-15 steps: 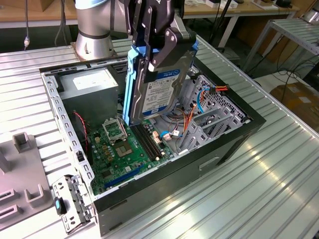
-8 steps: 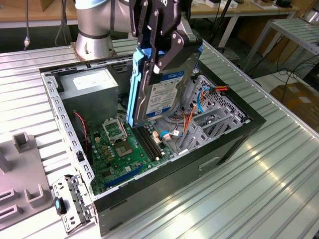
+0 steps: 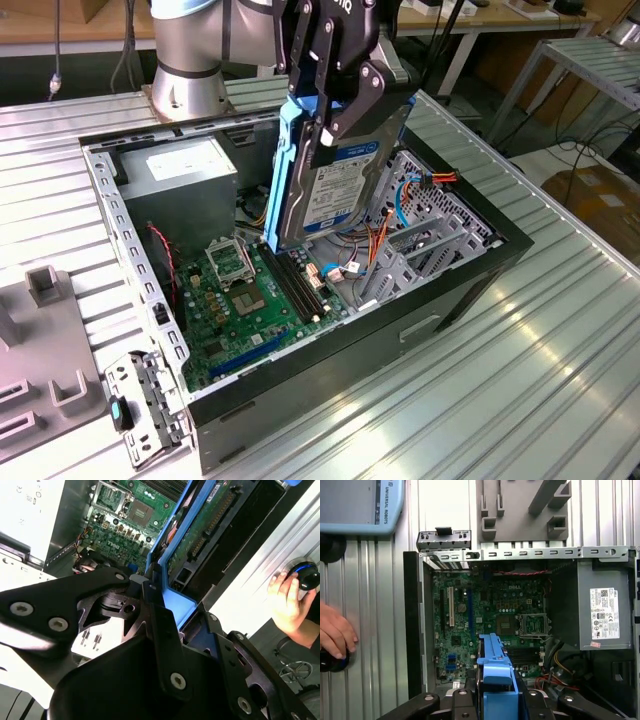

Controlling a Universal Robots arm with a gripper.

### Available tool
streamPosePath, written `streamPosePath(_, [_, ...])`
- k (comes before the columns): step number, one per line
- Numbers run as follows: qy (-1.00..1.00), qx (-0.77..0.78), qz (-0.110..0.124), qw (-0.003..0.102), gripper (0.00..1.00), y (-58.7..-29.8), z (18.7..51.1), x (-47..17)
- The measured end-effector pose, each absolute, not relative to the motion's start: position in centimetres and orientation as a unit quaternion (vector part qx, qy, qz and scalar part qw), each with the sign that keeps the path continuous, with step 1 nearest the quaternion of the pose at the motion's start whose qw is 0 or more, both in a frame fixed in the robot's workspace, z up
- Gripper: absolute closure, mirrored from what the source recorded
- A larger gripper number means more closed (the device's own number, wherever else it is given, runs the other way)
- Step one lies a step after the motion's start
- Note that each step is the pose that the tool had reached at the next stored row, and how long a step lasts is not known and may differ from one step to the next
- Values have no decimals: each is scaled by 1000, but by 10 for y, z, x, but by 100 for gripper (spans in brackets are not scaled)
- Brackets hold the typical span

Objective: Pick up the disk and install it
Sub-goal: 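Insert the disk into the insertion slot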

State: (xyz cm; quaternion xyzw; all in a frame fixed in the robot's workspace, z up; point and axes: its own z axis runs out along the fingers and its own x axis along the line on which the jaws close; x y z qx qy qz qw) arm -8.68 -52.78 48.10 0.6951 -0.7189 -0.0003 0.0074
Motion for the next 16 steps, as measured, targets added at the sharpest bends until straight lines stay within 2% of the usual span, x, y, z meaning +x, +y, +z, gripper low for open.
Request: streamPosePath(16, [-719, 695, 0, 8, 63, -533, 481, -79])
